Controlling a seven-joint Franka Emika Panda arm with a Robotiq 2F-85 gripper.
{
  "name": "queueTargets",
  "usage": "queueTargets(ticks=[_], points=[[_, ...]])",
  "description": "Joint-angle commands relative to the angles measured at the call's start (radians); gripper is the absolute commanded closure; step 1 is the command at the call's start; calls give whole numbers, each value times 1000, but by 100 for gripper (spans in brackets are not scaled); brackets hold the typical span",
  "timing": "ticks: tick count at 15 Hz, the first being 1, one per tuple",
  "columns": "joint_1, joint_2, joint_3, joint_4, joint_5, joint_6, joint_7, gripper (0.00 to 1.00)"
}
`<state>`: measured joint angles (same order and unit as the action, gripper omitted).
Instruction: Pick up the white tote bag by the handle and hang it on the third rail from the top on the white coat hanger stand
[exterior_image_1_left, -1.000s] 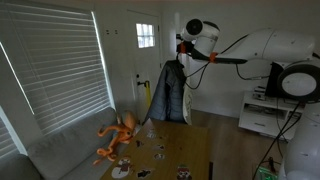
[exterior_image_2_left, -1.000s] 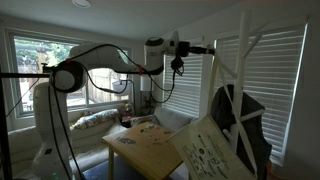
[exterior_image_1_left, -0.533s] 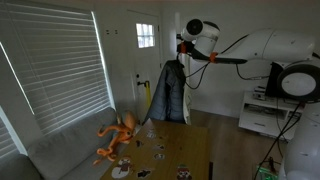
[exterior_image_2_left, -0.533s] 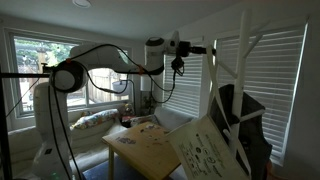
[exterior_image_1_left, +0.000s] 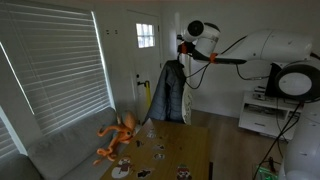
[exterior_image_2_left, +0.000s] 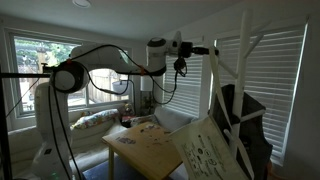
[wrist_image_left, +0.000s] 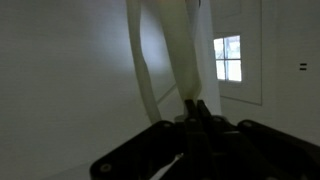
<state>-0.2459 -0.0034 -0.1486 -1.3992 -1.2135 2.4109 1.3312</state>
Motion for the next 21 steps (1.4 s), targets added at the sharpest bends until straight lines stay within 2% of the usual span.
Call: queueTargets(ticks=[1, 7, 12, 15, 18, 21], points=[[-11, 44, -12, 46, 60, 84, -30, 99], [-15, 52, -19, 39, 138, 136, -79, 99], [-29, 38, -39, 34, 279, 147, -205, 99], [-41, 52, -46, 41, 410, 188, -315, 99], [-52, 59, -46, 41, 588, 220, -469, 99], [-60, 62, -45, 48, 759, 208, -625, 99]])
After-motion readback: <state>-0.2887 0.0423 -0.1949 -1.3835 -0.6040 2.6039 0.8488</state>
